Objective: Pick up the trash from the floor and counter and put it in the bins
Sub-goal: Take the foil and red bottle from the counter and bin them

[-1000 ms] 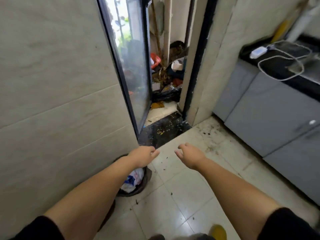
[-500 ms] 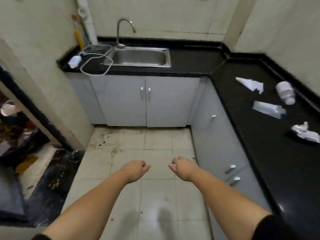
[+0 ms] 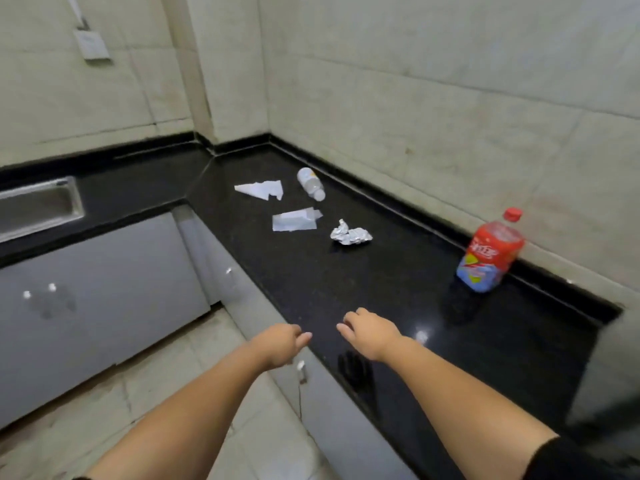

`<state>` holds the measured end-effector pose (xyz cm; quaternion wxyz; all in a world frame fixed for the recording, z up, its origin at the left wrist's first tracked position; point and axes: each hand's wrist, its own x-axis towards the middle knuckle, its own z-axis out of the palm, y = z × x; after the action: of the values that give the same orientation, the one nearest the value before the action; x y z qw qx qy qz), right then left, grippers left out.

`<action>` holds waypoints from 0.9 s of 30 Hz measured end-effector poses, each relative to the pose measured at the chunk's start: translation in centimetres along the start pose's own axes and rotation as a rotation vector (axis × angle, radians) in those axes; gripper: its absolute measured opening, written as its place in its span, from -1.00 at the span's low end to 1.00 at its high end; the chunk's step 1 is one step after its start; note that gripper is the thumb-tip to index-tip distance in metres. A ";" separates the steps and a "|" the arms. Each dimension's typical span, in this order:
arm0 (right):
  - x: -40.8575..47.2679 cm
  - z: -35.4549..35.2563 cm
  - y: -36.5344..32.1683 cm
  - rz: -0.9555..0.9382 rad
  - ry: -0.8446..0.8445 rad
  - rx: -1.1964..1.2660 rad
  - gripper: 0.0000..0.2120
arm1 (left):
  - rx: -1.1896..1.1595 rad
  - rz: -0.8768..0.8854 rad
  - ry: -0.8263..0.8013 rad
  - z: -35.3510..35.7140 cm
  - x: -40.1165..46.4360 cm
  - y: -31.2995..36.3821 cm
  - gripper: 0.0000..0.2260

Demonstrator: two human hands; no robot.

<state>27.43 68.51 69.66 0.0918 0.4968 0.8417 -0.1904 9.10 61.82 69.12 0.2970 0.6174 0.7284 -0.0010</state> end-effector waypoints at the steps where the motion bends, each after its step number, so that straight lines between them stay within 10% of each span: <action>1: -0.1 -0.4 1.6 0.037 0.015 0.007 -0.57 | 0.011 0.026 -0.014 -0.2 1.1 1.3 -0.57; 14: 4.2 -8.9 13.9 0.372 0.266 0.052 -0.62 | 0.274 0.338 -0.003 -6.1 17.4 10.6 -0.65; 21: 8.2 -17.9 19.4 0.612 0.592 -0.171 -0.66 | 0.354 0.279 0.211 -9.5 27.8 12.1 -0.62; 27: 9.0 -17.4 24.0 0.981 0.580 0.047 -0.58 | 0.357 0.192 0.021 -8.9 34.1 11.4 -0.38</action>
<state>44.60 93.26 76.87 -0.0765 0.8634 0.4987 0.0001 13.43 98.43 65.87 0.1741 0.7270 0.6573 -0.0954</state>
